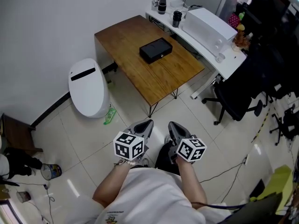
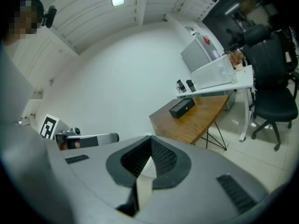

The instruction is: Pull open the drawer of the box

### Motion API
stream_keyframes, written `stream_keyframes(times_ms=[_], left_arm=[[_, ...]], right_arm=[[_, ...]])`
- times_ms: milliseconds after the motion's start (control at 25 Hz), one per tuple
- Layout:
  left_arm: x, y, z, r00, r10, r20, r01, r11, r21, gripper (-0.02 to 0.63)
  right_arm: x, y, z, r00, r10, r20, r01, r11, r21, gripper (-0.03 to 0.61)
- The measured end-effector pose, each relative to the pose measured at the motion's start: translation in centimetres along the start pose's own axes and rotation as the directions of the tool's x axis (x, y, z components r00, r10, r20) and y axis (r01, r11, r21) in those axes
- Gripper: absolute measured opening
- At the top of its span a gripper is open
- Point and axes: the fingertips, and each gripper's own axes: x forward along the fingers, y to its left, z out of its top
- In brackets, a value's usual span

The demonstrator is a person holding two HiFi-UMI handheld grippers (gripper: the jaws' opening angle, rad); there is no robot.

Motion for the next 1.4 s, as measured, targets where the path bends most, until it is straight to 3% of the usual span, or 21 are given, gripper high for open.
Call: stream_keyframes(times_ms=[800, 1400], left_arm=[[12.8, 4.7, 7.7, 0.981, 0.182, 0.068, -0.177, 0.981, -0.076, 0.003], [20.4, 5.2, 9.7, 0.958, 0.279, 0.064, -0.272, 0.957, -0.103, 0.003]], right_arm=[[11.6, -8.8, 11.2, 0.979, 0.170, -0.110, -0.180, 0.980, -0.089, -0.012], [14.7, -16.3, 15.5, 0.954, 0.244, -0.172, -0.260, 0.963, -0.075, -0.012]])
